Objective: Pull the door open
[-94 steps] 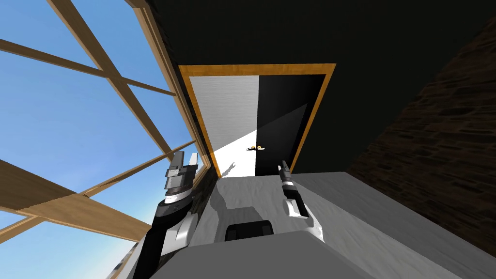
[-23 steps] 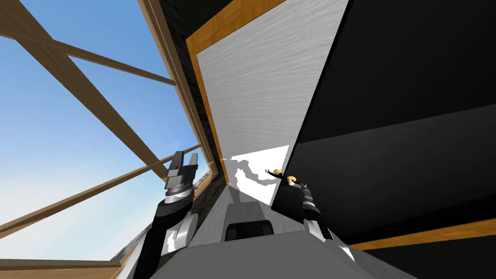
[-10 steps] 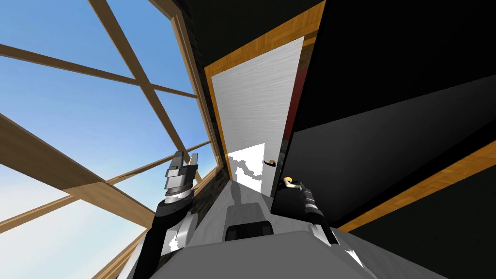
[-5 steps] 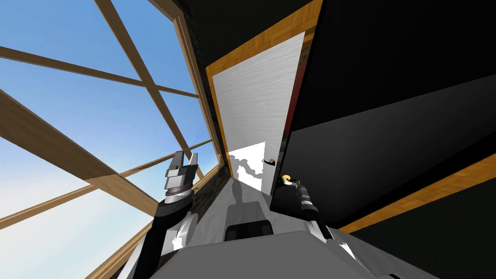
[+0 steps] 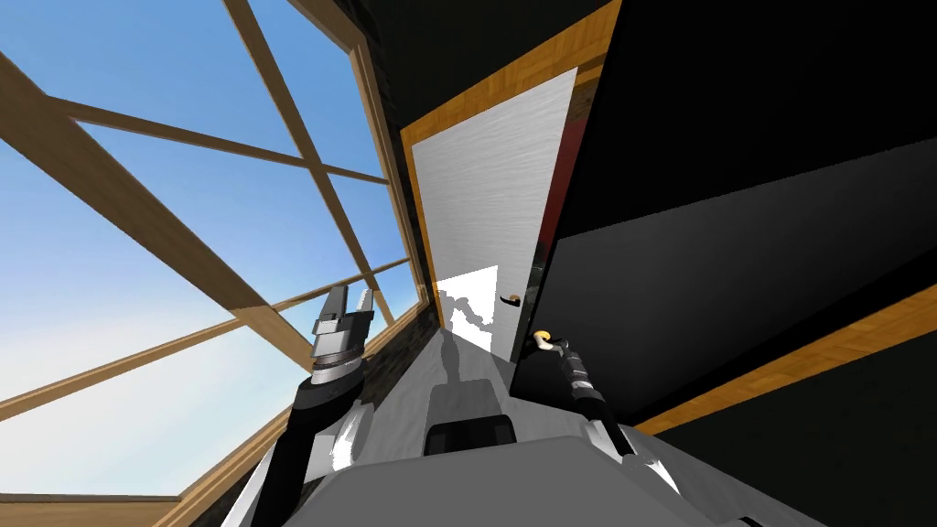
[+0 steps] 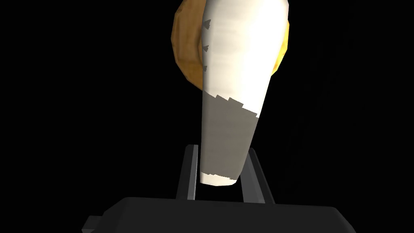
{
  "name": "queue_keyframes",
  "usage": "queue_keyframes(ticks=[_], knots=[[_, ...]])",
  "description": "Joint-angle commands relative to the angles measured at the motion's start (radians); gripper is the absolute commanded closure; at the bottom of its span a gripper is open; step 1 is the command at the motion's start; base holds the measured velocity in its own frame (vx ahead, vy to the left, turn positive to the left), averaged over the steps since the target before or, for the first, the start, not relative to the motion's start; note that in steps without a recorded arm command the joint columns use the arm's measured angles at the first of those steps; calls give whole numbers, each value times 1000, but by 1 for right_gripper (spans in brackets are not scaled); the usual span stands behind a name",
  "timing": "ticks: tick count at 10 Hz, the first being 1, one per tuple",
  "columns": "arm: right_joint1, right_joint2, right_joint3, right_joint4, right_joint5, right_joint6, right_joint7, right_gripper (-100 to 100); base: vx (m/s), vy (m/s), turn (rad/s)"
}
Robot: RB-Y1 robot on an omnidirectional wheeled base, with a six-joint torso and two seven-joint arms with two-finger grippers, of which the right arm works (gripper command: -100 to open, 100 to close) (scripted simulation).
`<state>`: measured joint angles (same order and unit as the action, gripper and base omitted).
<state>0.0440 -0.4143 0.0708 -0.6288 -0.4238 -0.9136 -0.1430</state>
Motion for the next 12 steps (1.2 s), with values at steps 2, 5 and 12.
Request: queue_keyframes(ticks=[2, 5, 12], knots=[[14, 6, 23, -29, 10, 2, -8, 100, -142, -19, 54], [30, -10, 66, -42, 30, -21, -42, 100, -179, -28, 108], [82, -58, 127, -49, 41, -88, -96, 100, -187, -41, 111]])
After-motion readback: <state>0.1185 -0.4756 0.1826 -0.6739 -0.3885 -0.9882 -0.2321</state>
